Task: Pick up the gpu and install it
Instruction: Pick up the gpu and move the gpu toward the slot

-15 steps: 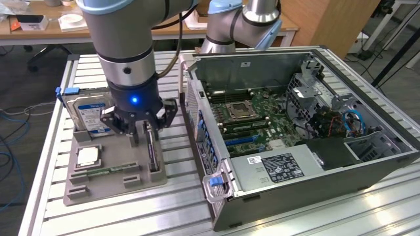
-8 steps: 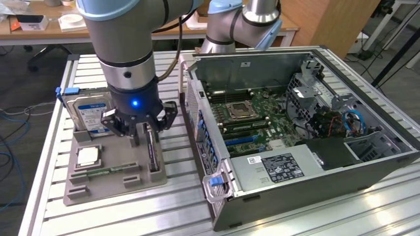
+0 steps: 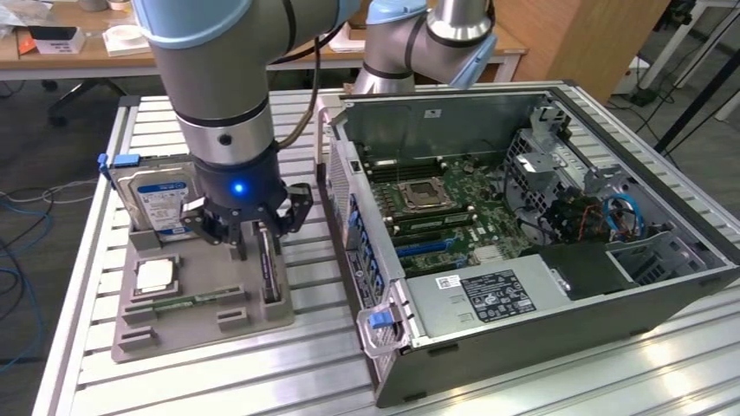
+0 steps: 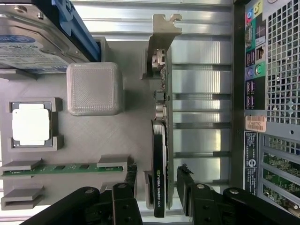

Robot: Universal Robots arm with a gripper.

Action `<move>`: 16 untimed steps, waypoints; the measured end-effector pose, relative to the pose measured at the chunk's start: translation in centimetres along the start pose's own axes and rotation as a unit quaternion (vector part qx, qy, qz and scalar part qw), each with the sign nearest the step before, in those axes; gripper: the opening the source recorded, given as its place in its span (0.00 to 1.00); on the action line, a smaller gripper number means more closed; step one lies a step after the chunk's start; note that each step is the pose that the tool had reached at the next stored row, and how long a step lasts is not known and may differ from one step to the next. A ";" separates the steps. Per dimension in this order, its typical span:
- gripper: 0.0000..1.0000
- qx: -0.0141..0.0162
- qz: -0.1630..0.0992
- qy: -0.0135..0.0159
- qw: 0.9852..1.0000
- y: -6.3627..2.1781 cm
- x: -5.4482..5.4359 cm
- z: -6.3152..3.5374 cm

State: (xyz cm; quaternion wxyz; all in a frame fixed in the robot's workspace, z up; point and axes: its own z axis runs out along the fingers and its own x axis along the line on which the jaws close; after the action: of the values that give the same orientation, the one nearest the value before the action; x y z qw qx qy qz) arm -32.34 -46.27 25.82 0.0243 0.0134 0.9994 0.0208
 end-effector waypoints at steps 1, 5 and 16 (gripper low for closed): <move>0.47 0.000 0.000 0.000 1.000 0.00 0.0 0.09; 0.47 0.000 0.000 -0.002 1.000 -0.02 0.1 0.46; 0.47 0.000 0.000 -0.005 1.000 -0.06 0.2 1.41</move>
State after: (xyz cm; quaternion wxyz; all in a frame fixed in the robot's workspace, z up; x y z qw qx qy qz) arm -32.49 -46.27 24.40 0.0289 0.0133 0.9993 0.0208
